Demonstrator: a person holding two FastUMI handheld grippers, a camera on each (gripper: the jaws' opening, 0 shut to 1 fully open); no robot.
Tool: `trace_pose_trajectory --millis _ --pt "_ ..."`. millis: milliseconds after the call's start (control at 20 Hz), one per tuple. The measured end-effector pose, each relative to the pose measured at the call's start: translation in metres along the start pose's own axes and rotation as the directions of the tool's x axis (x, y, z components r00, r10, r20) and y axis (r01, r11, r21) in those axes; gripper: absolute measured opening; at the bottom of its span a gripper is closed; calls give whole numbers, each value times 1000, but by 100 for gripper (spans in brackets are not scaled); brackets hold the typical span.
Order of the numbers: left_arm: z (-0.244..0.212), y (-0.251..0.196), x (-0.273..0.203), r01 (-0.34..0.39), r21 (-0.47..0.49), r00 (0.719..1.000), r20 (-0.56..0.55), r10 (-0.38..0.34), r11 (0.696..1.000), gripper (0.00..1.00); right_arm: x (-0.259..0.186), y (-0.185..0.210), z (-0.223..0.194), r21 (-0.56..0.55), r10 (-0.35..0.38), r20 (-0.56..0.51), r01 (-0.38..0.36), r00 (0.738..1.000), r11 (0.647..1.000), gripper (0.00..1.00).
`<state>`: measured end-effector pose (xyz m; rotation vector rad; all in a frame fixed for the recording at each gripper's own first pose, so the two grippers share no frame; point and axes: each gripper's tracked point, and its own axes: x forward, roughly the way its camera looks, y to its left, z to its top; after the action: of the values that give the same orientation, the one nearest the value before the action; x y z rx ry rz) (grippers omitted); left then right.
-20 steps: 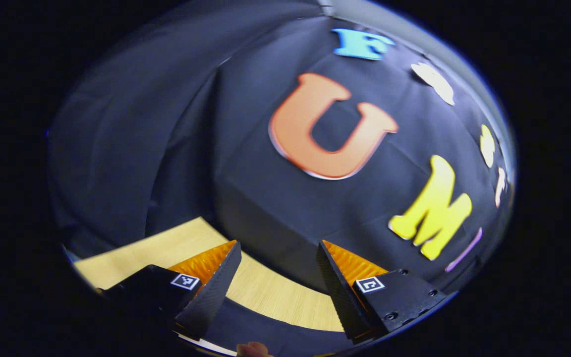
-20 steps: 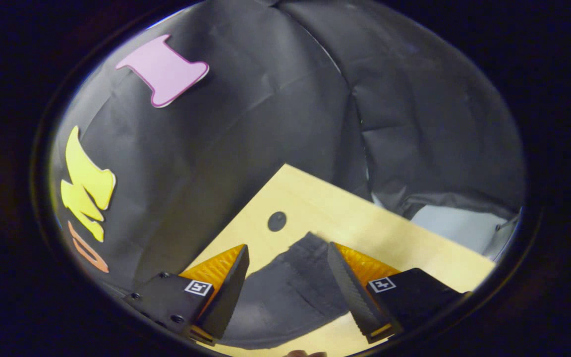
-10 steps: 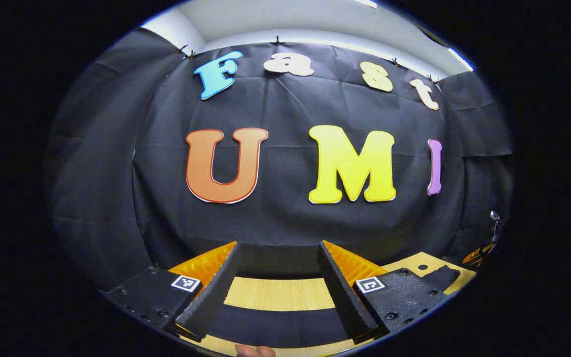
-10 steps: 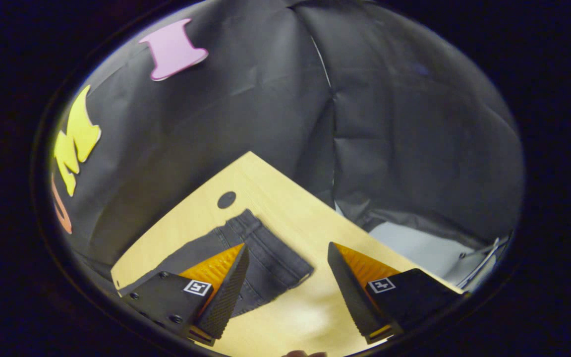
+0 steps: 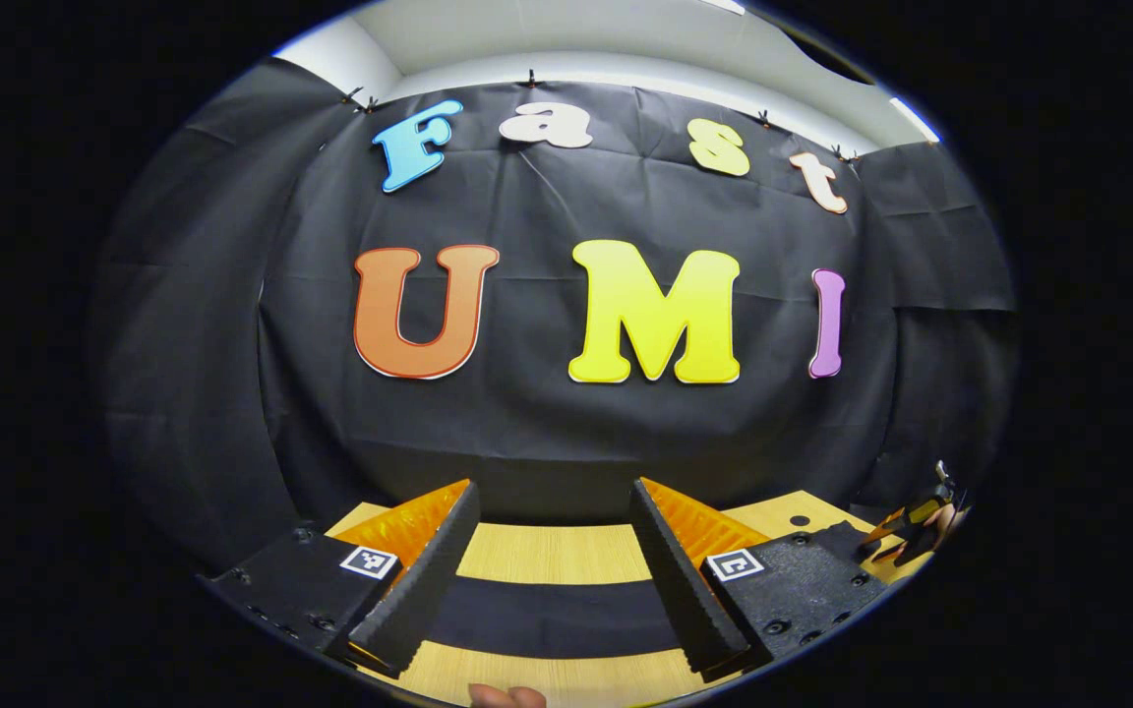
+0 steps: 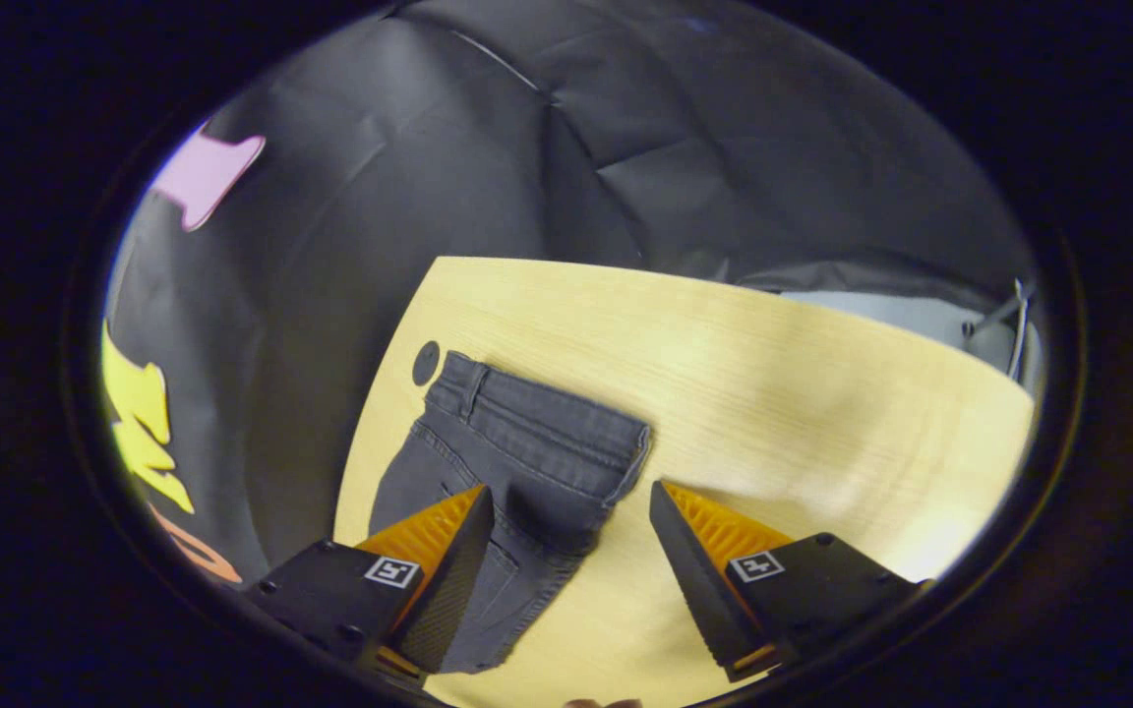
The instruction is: Grasp the waist and the cuffs of the jeans and fold them to make the two legs overlap; first hold the waist and fold one-third of the jeans toward the cuffs, then hold the cuffs and fold the remaining one-third in the same direction to finish folding.
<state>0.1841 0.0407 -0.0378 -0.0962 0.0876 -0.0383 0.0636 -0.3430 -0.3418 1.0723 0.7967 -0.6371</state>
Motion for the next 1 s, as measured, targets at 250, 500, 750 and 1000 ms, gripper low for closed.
trace_pose_trajectory --millis 250,500,750,1000 --pt "3 17 -14 -40 3 999 -25 40 999 98 25 1 -14 162 29 -8 -27 1000 986 34" --pt "8 29 -26 -66 -20 997 -33 65 998 98 21 1 -11 81 20 18 -21 1000 996 11" --pt "12 32 -33 -72 -32 997 -31 71 997 98 3 17 -7 -45 16 89 -12 996 999 10" --pt "7 39 -45 -75 -16 996 -47 74 997 98 -34 76 -15 -349 106 216 -25 971 937 6"
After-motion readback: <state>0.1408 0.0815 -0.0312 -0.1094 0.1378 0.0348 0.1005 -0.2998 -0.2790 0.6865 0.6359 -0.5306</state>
